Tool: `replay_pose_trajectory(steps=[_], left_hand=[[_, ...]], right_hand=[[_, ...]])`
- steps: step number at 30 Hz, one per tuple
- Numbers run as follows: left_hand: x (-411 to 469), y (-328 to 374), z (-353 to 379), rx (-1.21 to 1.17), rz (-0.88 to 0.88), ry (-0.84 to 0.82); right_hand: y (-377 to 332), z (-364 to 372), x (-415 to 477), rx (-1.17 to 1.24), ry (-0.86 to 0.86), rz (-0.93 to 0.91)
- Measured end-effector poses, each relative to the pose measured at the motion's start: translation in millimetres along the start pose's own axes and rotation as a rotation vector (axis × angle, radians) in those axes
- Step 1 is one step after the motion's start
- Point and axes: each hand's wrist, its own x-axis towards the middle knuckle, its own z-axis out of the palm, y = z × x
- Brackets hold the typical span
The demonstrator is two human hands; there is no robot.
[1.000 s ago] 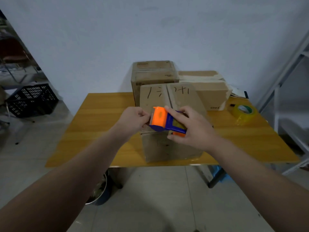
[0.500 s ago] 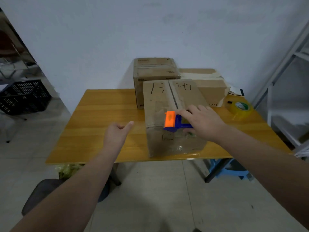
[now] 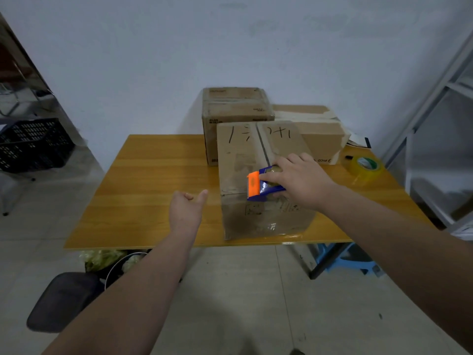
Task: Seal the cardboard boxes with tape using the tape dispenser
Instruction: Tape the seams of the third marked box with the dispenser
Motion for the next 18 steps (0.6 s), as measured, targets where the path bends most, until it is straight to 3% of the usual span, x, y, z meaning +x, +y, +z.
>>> replay_pose_trajectory(steps=[18], left_hand=[[8,-6,16,-0.037,-0.023,-0.015]], right_hand=[[9,7,3,0.036,-0.068,0.013]])
